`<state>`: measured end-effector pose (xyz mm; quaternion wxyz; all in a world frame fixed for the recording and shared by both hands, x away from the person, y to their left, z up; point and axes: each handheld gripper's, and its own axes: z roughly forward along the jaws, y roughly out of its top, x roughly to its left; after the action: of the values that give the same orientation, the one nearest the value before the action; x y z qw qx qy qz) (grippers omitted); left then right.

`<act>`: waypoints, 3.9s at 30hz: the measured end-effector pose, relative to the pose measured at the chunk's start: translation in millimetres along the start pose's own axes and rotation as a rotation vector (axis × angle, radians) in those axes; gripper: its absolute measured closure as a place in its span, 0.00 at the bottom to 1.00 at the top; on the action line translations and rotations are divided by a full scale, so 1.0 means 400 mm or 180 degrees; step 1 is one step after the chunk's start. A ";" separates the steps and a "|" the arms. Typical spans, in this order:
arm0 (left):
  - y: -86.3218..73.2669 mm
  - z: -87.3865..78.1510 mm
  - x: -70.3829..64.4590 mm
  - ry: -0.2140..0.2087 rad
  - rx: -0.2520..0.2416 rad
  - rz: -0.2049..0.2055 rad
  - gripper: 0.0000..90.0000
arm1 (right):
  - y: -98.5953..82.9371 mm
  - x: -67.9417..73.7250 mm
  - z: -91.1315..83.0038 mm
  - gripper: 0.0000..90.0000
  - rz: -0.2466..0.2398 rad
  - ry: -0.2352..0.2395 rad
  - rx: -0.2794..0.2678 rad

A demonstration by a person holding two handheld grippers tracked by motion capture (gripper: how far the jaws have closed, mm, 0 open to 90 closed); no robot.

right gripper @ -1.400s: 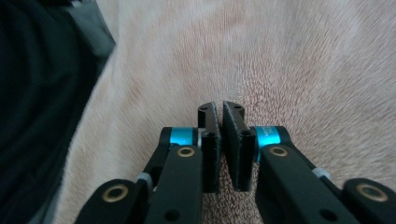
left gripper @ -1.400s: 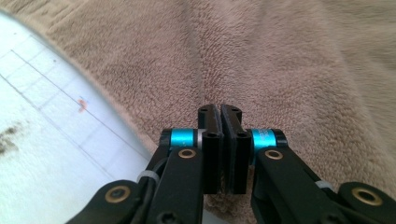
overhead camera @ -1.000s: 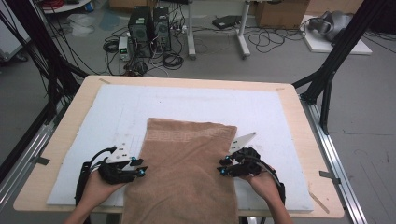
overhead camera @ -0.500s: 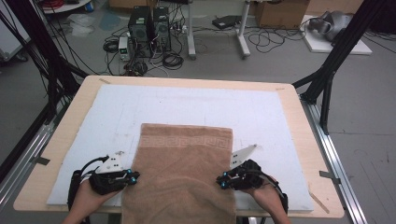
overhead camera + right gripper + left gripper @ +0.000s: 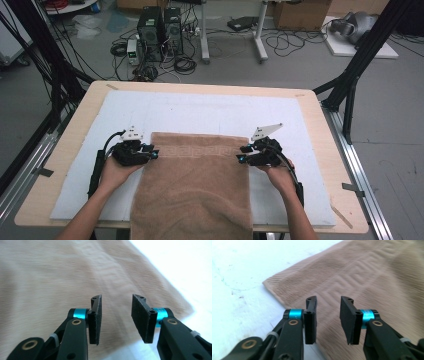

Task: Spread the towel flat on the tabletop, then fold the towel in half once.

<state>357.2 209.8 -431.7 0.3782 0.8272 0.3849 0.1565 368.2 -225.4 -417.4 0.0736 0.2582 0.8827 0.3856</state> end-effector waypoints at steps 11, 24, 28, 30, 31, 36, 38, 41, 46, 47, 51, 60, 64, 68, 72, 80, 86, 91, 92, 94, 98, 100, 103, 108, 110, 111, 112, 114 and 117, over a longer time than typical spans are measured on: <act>0.001 0.047 0.024 0.0030 -0.0047 0.0030 0.61 | 0.011 -0.070 0.048 0.49 0.0201 -0.0115 0.0034; 0.022 0.049 0.018 0.0163 -0.0016 0.0110 0.96 | 0.035 -0.096 0.063 0.96 0.0233 0.0014 0.0371; 0.115 0.022 0.059 0.0389 -0.0324 0.0003 0.96 | 0.124 -0.122 0.029 0.96 0.0112 -0.0166 0.0315; 0.181 0.008 0.076 0.0530 -0.0415 0.0083 0.97 | 0.191 -0.143 0.002 0.96 0.0043 -0.0341 0.0249; 0.222 -0.003 0.087 0.0612 -0.0504 0.0110 0.97 | 0.217 -0.152 -0.011 0.96 0.0000 -0.0429 0.0203; 0.362 -0.004 0.150 0.0838 -0.0546 -0.0033 0.76 | 0.339 -0.233 -0.075 0.68 0.0191 -0.1007 -0.0199; 0.344 0.008 0.157 0.0711 -0.0387 -0.0047 0.69 | 0.328 -0.248 -0.063 0.67 0.0363 -0.0790 -0.0237; 0.296 0.017 0.152 0.0566 -0.0346 -0.0033 0.68 | 0.300 -0.223 -0.023 0.63 0.0209 -0.0684 0.0055; 0.186 0.009 0.122 0.0325 -0.0281 -0.0070 0.66 | 0.232 -0.176 0.011 0.58 0.0241 -0.0421 0.0199; 0.170 0.004 0.113 0.0274 -0.0279 -0.0060 0.65 | 0.220 -0.162 0.011 0.57 0.0221 -0.0410 0.0193; 0.124 -0.018 0.072 0.0144 -0.0248 0.0046 0.60 | 0.184 -0.117 0.003 0.50 0.0263 -0.0265 0.0270; 0.045 -0.083 -0.010 -0.0033 -0.0347 0.0266 0.57 | 0.089 0.000 -0.043 0.51 0.0059 -0.0089 -0.0015; -0.001 -0.082 -0.039 -0.0092 -0.0224 0.0346 0.58 | 0.038 0.049 -0.030 0.52 -0.0063 -0.0024 0.0093; -0.040 -0.060 -0.042 -0.0140 -0.0062 0.0304 0.63 | -0.003 0.065 0.001 0.54 0.0002 0.0060 0.0228; -0.064 -0.041 -0.037 -0.0201 0.0117 0.0226 0.64 | -0.023 0.071 0.023 0.54 0.0065 0.0097 0.0428; -0.069 -0.049 -0.048 -0.0113 0.0151 0.0310 0.63 | -0.036 0.108 0.028 0.49 -0.0045 -0.0076 0.0463; -0.082 -0.059 -0.038 -0.0189 0.0050 0.0185 0.56 | -0.044 0.103 0.021 0.44 0.0053 0.0008 0.0365; -0.074 -0.080 -0.032 -0.0262 -0.0136 0.0122 0.52 | -0.034 0.083 0.005 0.35 0.0162 -0.0083 0.0195; -0.070 -0.084 -0.032 -0.0260 -0.0184 0.0117 0.51 | -0.029 0.077 -0.002 0.34 0.0187 -0.0093 0.0142; -0.061 -0.090 -0.029 -0.0262 -0.0236 0.0094 0.49 | -0.014 0.065 -0.016 0.31 0.0228 -0.0100 0.0093; -0.037 -0.101 -0.029 -0.0231 -0.0322 0.0129 0.46 | 0.019 0.047 -0.038 0.28 0.0236 -0.0144 -0.0021; -0.031 -0.104 -0.026 -0.0237 -0.0319 0.0132 0.46 | 0.033 0.043 -0.045 0.28 0.0220 -0.0163 -0.0048; -0.030 -0.105 -0.021 -0.0242 -0.0333 0.0107 0.46 | 0.051 0.042 -0.051 0.27 0.0182 -0.0168 -0.0071; -0.030 -0.108 -0.016 -0.0243 -0.0356 0.0075 0.46 | 0.064 0.044 -0.050 0.27 0.0119 -0.0161 -0.0080; -0.029 -0.109 -0.011 -0.0241 -0.0352 0.0048 0.46 | 0.064 0.044 -0.047 0.27 0.0120 -0.0153 -0.0059; -0.027 -0.109 -0.010 -0.0248 -0.0353 0.0024 0.46 | 0.063 0.043 -0.045 0.26 0.0125 -0.0150 -0.0053; -0.025 -0.111 -0.009 -0.0247 -0.0379 0.0015 0.45 | 0.063 0.041 -0.043 0.26 0.0125 -0.0136 -0.0046; -0.022 -0.113 -0.007 -0.0238 -0.0399 0.0014 0.45 | 0.062 0.040 -0.043 0.26 0.0128 -0.0139 -0.0061; -0.010 -0.115 0.001 -0.0195 -0.0383 0.0020 0.44 | 0.063 0.036 -0.046 0.26 0.0135 -0.0152 -0.0112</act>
<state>330.0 235.2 -404.3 0.4384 0.8086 0.3605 0.1552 359.9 -215.6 -385.8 0.0911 0.2846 0.8681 0.3963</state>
